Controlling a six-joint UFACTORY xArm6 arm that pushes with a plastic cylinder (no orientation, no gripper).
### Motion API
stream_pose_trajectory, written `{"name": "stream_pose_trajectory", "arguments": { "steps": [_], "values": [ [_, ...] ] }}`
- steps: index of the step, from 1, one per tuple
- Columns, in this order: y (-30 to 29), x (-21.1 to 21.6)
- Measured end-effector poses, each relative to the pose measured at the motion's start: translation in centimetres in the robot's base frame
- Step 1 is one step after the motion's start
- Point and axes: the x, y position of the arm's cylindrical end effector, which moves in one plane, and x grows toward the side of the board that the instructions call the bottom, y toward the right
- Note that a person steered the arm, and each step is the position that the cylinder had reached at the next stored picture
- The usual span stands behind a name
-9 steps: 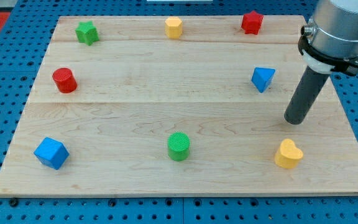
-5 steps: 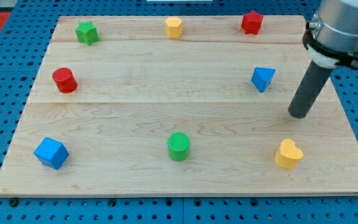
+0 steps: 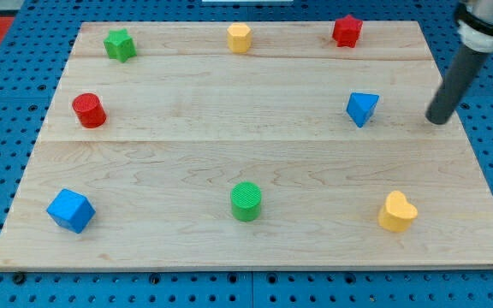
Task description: Move the blue triangle towards the red circle
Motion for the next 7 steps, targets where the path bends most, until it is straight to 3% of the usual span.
{"name": "stream_pose_trajectory", "arguments": {
  "steps": [1,4,7],
  "values": [
    [-2.9,-0.4],
    [-1.8,-1.1],
    [-4.3,-2.3]
  ]
}}
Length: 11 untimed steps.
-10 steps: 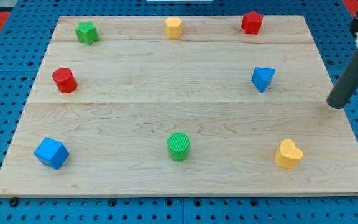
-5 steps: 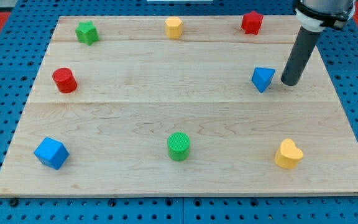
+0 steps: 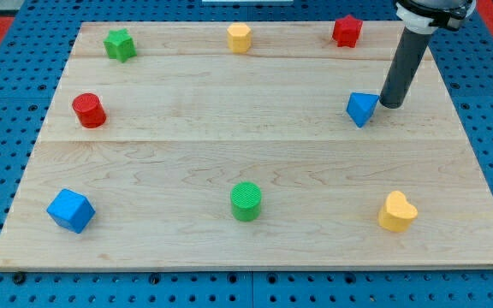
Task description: Move the blue triangle towards the red circle
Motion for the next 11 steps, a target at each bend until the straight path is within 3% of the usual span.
{"name": "stream_pose_trajectory", "arguments": {
  "steps": [1,6,7,8,9,10,11],
  "values": [
    [1.3,-0.3],
    [3.6,-12.6],
    [4.3,-9.7],
    [1.3,-1.8],
    [-2.7,2.8],
    [-3.3,3.6],
    [-9.1,3.2]
  ]
}}
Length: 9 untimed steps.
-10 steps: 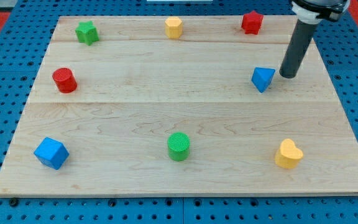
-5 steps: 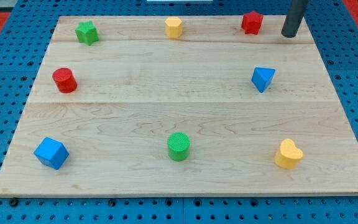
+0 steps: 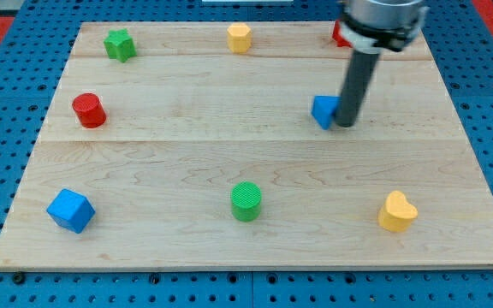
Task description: Move the blue triangle towards the red circle
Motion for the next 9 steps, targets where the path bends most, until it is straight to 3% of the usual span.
{"name": "stream_pose_trajectory", "arguments": {
  "steps": [1,2,3,5,6,7,8,9],
  "values": [
    [-4.7,-1.9],
    [-0.6,-4.0],
    [-0.1,-6.4],
    [-14.9,-5.2],
    [-18.7,-5.0],
    [-11.9,-5.0],
    [-8.9,-2.6],
    [-12.8,-2.2]
  ]
}}
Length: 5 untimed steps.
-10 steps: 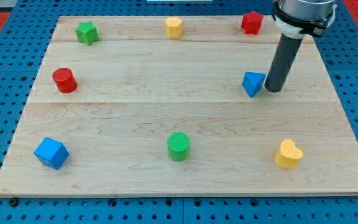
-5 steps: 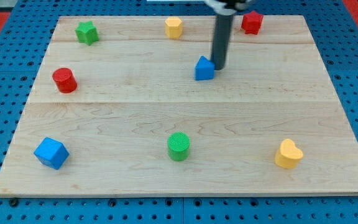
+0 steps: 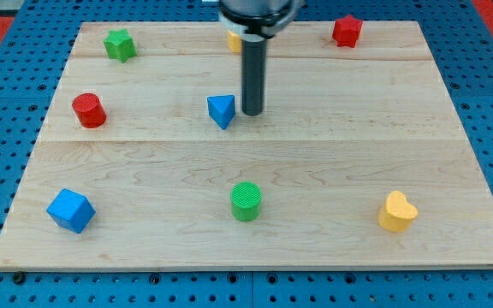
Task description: Move the blue triangle towards the red circle
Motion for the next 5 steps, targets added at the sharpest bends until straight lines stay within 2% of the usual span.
{"name": "stream_pose_trajectory", "arguments": {
  "steps": [1,2,3,4,5],
  "values": [
    [-6.9,-0.2],
    [-11.1,-0.2],
    [-10.5,-0.1],
    [-10.0,6.4],
    [-12.5,14.1]
  ]
}}
